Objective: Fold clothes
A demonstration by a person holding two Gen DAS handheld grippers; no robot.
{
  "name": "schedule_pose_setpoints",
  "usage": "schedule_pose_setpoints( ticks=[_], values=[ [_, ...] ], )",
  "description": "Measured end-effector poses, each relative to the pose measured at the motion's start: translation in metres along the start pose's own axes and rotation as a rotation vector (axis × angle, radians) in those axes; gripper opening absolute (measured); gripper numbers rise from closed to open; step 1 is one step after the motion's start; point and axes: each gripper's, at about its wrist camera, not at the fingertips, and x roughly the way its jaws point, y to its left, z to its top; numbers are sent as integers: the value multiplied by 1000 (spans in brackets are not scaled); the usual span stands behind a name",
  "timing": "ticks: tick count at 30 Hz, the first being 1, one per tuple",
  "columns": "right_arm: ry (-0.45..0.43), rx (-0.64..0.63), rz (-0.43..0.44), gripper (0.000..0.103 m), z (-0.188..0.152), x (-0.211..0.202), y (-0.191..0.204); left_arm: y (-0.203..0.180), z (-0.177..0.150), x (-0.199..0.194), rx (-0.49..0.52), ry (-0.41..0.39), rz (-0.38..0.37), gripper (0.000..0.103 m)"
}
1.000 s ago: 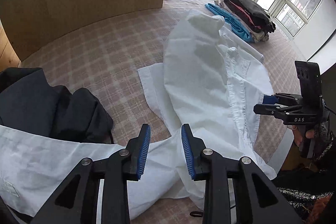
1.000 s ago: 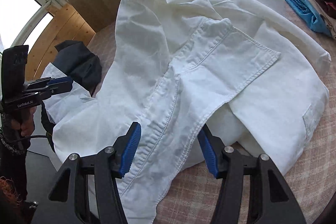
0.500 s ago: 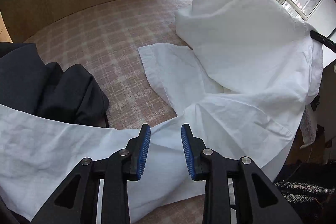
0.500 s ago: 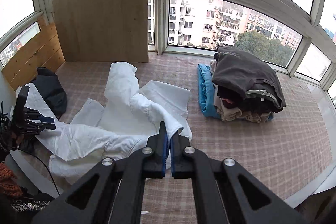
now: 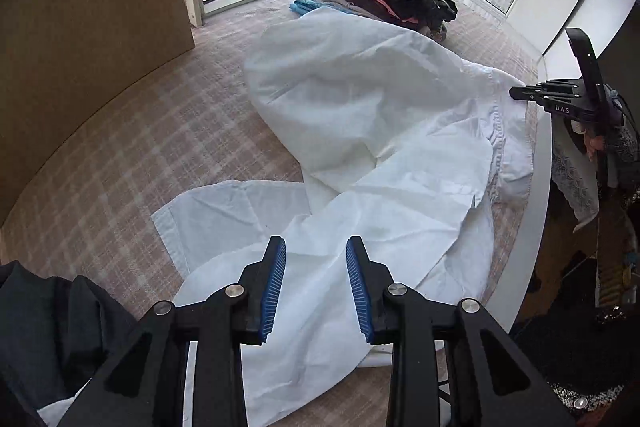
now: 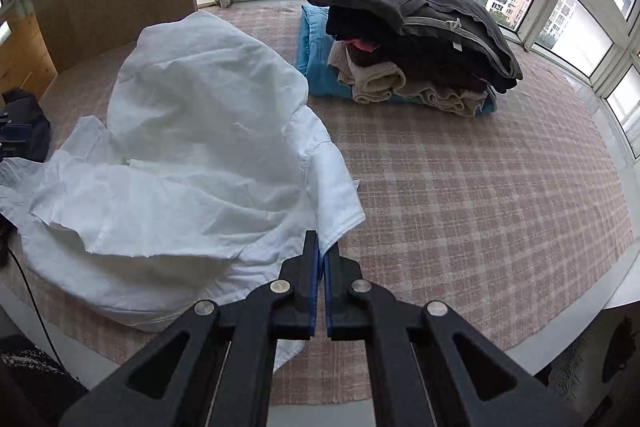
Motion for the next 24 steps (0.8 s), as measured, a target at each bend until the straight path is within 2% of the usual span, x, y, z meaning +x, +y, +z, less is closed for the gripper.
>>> schedule_pose_setpoints(
  ticks=[1,3,8,10,12,13,14,15,17,21,24],
  values=[
    [-7,1,2,2,-4,-5,-2,-4,12,3,23,1,4,36],
    [-29,34,23,2,-8,-14,-12,-10,41,14,73,-3,14,48],
    [-69,160,121,2,-12,-20,-41,-7,115,53,144,-13,56,52],
    [-77,205,158,3,-16,-17,-48,-3,137,71,185,13,94,53],
    [-77,245,155,9,-22,-13,-55,3,152,87,232,37,109,53],
    [-67,265,145,27,-24,-10,-58,6,158,95,250,51,92,54],
    [-46,288,136,52,-27,-4,-61,8,162,104,265,72,75,55],
    [-37,310,135,57,-29,3,-64,11,166,113,280,96,64,56],
    [-29,356,168,58,-33,17,-70,10,171,134,342,145,97,59],
    [8,456,318,58,-30,54,-75,7,170,159,418,203,109,61],
    [53,430,309,58,-22,74,-64,7,170,165,458,219,88,60]
  ],
)
